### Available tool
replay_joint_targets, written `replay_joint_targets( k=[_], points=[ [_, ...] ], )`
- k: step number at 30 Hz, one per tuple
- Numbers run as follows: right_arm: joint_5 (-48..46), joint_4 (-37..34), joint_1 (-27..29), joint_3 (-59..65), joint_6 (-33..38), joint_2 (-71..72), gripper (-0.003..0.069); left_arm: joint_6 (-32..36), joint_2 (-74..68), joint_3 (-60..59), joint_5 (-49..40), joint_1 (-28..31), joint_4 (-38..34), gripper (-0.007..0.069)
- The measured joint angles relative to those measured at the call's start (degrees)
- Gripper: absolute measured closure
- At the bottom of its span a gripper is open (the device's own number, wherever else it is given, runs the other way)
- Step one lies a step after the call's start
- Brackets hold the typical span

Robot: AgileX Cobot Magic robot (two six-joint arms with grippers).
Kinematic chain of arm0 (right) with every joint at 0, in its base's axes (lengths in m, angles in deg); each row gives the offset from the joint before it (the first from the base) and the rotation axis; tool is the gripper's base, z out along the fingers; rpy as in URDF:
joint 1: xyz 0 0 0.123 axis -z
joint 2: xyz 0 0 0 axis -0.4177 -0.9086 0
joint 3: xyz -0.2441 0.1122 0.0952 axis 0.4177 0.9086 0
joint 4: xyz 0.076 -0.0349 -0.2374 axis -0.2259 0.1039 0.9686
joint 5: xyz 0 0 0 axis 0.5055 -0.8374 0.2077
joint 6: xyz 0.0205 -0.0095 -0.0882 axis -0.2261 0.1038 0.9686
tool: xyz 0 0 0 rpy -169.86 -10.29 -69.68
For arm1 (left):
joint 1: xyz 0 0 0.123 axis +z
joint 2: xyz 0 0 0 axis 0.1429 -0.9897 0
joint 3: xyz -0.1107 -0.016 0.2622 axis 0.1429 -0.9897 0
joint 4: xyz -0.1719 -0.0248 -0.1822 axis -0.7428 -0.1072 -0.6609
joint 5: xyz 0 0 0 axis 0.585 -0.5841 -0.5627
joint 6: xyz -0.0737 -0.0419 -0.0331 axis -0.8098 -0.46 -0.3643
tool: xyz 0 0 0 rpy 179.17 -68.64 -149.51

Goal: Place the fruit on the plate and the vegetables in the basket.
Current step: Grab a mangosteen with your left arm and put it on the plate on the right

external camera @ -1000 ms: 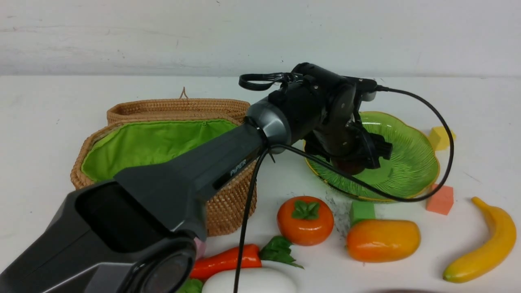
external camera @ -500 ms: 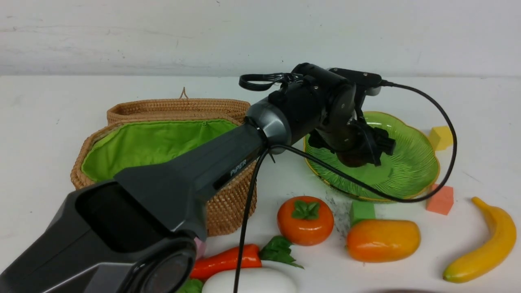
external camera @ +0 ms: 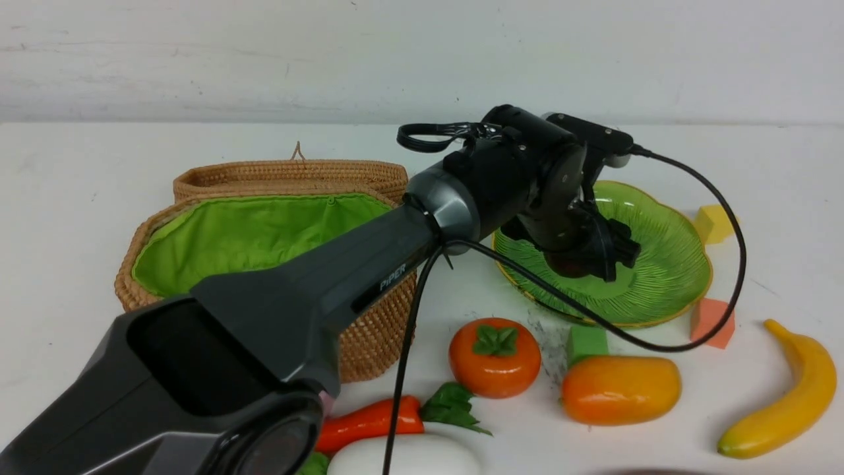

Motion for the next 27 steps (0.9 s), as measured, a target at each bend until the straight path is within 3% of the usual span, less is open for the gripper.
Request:
replay_joint_targets(
  k=[14,21,27],
  points=[
    [0.00,0.00,0.00,0.00,0.00,0.00,0.0414,-1.84,0.00,0.00,1.59,0.17,0.31,0.0013],
    [0.00,0.00,0.00,0.00,0.00,0.00,0.0414,4.14,0.00,0.00,0.68,0.06,-0.32,-0.0048],
    [0.00,0.00,0.00,0.00,0.00,0.00,0.0414,2.57,0.10,0.00,0.36,0.00,0.27,-0.0044]
  ],
)
